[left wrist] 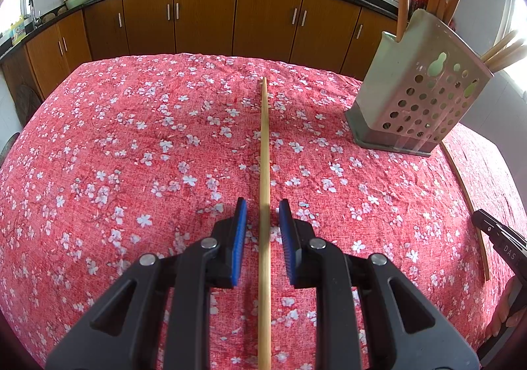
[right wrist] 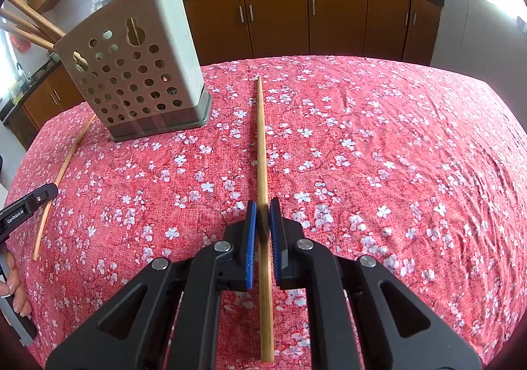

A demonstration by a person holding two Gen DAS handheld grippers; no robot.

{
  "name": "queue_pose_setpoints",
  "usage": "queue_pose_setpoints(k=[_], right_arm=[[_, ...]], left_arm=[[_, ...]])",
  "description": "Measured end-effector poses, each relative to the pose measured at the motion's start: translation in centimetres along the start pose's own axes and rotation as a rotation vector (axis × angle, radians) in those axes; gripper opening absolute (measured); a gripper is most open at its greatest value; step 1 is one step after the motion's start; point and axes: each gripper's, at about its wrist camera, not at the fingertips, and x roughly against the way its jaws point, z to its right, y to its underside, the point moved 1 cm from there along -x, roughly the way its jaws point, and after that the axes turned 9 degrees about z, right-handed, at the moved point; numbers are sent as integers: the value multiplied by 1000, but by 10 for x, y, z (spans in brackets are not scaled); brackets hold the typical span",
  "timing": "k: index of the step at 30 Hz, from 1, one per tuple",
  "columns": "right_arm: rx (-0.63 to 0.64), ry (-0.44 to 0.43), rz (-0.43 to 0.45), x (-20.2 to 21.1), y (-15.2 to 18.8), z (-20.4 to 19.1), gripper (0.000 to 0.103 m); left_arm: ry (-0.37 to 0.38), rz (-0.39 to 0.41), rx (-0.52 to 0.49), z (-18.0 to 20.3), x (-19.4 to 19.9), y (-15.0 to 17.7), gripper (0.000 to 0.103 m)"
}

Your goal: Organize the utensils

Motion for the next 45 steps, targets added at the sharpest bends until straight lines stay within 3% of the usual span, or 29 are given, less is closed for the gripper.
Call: queue_pose_setpoints(k=[29, 35, 45], right_arm=[[6, 6, -1, 0, -1, 1, 10], [18, 20, -1, 3, 3, -6, 10], [9, 7, -2, 10, 7, -8, 10]], left_arm=[[-1, 1, 1, 0, 1, -2, 22], [-40, -2, -73, 11, 5, 3, 22], [-49, -2, -76, 16, 12, 7, 20]])
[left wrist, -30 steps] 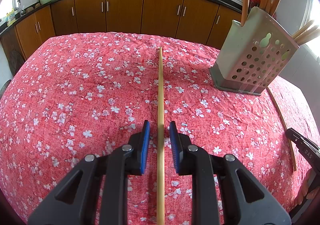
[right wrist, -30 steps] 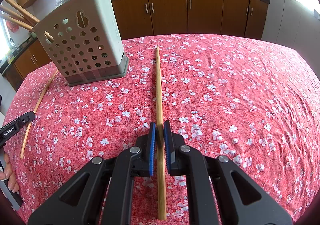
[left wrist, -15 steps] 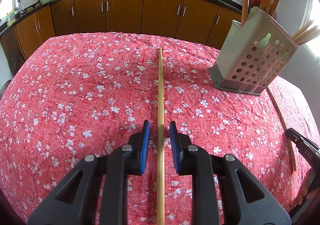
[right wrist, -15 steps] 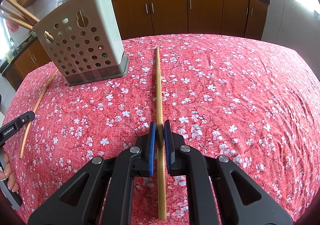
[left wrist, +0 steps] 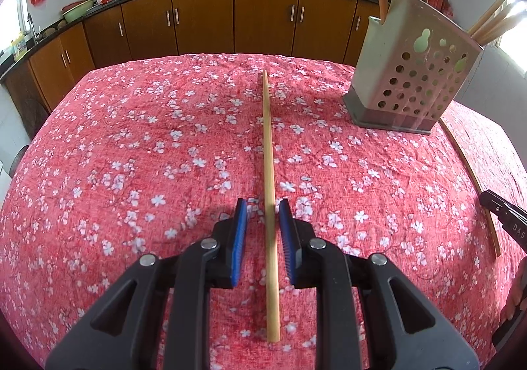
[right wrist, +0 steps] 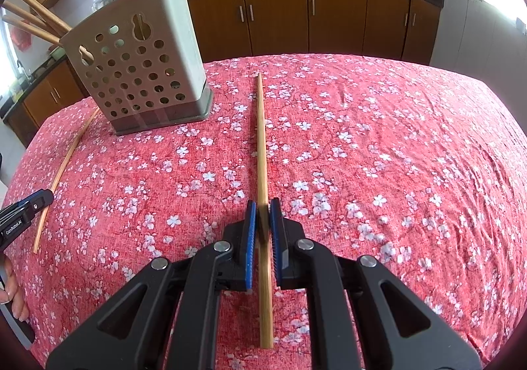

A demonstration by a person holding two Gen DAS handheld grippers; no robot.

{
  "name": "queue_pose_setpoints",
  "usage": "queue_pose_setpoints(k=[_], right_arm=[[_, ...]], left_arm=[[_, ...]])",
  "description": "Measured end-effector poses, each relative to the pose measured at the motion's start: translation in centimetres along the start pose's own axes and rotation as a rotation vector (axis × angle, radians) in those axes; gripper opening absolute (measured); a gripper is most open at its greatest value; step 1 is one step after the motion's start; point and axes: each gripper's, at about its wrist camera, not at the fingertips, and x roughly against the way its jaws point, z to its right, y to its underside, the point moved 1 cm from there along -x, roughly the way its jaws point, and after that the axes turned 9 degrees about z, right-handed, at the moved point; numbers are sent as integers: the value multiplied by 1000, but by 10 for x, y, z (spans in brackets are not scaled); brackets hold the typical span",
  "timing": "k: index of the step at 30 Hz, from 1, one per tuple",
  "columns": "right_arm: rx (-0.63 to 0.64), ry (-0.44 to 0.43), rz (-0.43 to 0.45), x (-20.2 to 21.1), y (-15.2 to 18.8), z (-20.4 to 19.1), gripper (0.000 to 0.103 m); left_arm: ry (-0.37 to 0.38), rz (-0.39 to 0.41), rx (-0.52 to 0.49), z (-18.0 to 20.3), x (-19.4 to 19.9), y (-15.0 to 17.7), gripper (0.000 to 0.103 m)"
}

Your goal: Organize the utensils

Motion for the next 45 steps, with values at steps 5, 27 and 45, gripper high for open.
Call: queue_pose_setpoints(k=[5, 27, 45], right_arm=[[13, 2, 0, 3, 1, 0, 8], [-61, -52, 322, 117, -50, 18, 8], [-70, -153, 471, 150, -89, 8, 8]], left_arm=[[-6, 0, 10, 0, 4, 1, 8], [57, 314, 36, -16, 118, -64, 8], [195, 407, 83, -6, 153, -111, 8]])
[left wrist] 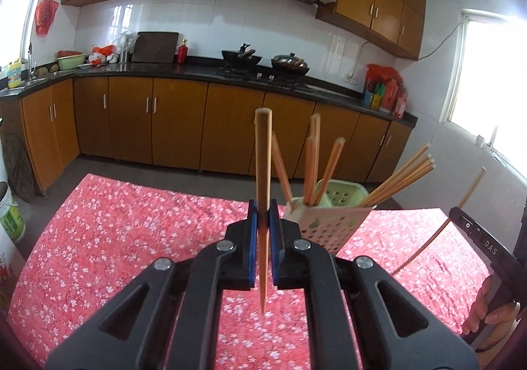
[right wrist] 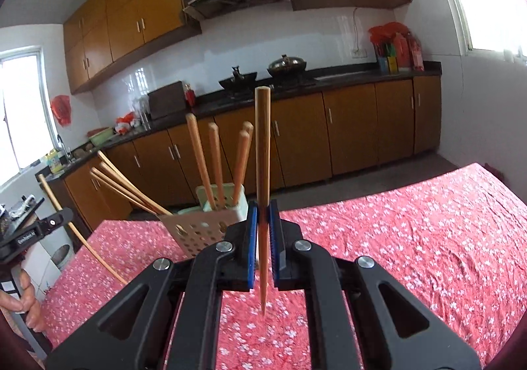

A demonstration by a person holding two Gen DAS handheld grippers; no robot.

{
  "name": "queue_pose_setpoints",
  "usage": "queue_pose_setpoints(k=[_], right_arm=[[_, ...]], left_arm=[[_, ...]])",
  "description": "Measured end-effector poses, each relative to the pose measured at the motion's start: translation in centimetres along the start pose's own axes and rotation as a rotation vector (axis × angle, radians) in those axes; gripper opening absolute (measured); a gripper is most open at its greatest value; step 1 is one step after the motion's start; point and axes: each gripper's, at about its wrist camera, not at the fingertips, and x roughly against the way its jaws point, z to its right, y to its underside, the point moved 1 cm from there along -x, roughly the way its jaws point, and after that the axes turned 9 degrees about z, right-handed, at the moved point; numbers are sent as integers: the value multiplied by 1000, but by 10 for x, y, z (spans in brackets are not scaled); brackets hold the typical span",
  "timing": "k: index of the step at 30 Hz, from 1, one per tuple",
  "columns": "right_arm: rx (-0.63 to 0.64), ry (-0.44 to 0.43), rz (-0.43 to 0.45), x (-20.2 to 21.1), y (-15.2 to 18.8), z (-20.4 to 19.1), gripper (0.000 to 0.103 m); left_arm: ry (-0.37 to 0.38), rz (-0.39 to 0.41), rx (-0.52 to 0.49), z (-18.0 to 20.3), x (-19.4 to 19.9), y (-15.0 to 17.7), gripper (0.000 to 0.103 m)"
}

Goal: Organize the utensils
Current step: 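Lift both held chopsticks and carry them over the beige holder, then lower both chopsticks into the beige holder and open both tools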

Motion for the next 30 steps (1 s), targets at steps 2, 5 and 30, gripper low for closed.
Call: queue_pose_setpoints(k=[2, 5, 30], right_arm=[[0, -21, 20, 3, -7, -8, 8], [-3, -57, 52, 6, -19, -17, 8], [28, -84, 209, -76, -60, -42, 8]], left_arm=[[15, 16, -1, 4, 3, -3, 8], [48, 42, 7, 15, 6, -14, 8], [70, 274, -19, 77, -79, -89, 8]])
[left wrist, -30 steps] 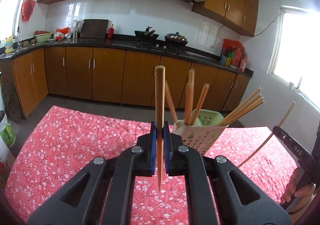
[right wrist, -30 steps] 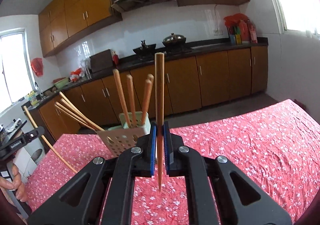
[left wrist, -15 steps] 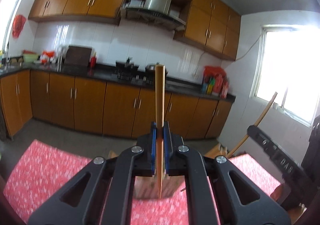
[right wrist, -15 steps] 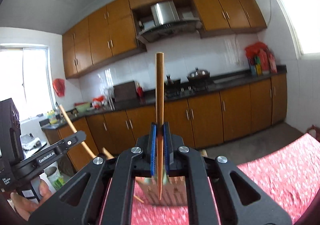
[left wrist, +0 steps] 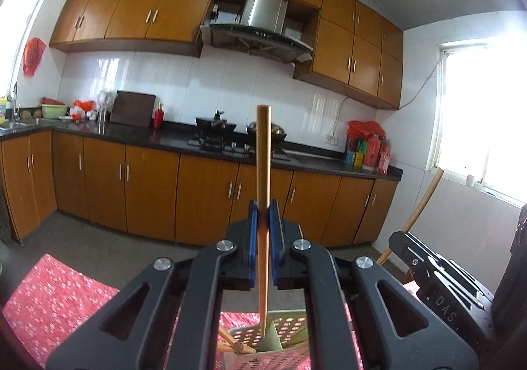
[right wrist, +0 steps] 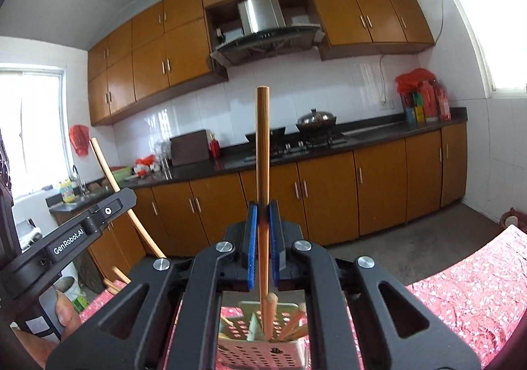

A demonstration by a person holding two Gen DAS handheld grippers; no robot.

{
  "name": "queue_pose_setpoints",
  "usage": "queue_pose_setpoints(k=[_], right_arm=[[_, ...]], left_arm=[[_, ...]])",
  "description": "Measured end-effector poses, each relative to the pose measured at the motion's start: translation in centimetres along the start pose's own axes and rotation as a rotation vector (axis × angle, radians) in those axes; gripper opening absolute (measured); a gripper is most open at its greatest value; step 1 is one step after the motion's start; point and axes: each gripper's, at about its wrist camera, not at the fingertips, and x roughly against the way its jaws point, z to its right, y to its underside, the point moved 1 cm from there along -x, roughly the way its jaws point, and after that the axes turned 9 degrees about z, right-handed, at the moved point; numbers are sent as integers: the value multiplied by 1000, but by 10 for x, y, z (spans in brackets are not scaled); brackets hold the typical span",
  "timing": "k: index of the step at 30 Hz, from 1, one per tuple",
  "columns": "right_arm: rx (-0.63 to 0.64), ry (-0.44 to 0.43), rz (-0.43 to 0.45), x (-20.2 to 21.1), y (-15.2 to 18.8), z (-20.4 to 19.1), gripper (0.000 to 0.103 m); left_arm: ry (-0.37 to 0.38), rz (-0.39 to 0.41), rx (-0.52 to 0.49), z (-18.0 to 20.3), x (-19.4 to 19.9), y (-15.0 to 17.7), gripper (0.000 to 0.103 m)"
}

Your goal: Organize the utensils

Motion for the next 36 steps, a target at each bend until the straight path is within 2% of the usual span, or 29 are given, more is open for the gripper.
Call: queue_pose_setpoints(k=[3, 4, 5, 6, 7, 8, 10, 14, 16, 18, 20, 21, 22, 24, 28, 33, 36], right_arm=[[-9, -1, -35, -3, 6, 2, 8], [-11, -2, -40, -2, 8, 2, 10], [-11, -6, -47, -1, 8, 3, 12], [-9, -4, -49, 1, 8, 3, 25], [-8, 6, -44, 5, 7, 5, 43], [-11, 13, -35, 8, 4, 7, 48], [-16, 19, -18, 20, -1, 11, 48], [-13, 34, -11, 40, -12, 19, 51], [-2, 46, -8, 54, -13, 21, 64], [14, 55, -12, 64, -14, 22, 71], [32, 63, -17, 83, -9, 21, 81], [35, 67, -19, 89, -7, 20, 90], [40, 69, -24, 98, -2, 17, 95], [65, 73, -30, 112, 6, 11, 101], [149, 109, -44, 137, 26, -10, 101], [188, 150, -91, 157, 55, -24, 101], [173, 162, -111, 168, 73, -24, 101]], left_arm=[[0, -34, -10, 1, -9, 13, 8], [0, -37, -7, 0, -9, 16, 12], [1, -39, -5, 0, -8, 16, 22], [-7, -38, -5, -2, -6, 15, 29], [-17, -33, -5, -3, -4, 13, 40], [-27, -28, -2, -6, 0, 10, 41], [-37, -26, 2, -11, 8, 4, 43], [-66, -30, 3, -25, 31, -5, 54], [-79, -37, -12, -33, 50, -5, 60], [-84, -44, -30, -41, 73, -1, 69], [-94, -52, -46, -44, 93, 5, 87], [-96, -61, -62, -46, 106, 10, 91], [-95, -72, -72, -46, 116, 15, 98], [-88, -95, -95, -46, 135, 26, 99], [-106, -136, -137, -41, 174, 58, 99], [-184, -118, -192, -35, 209, 92, 99], [-193, -112, -231, -31, 224, 109, 99]])
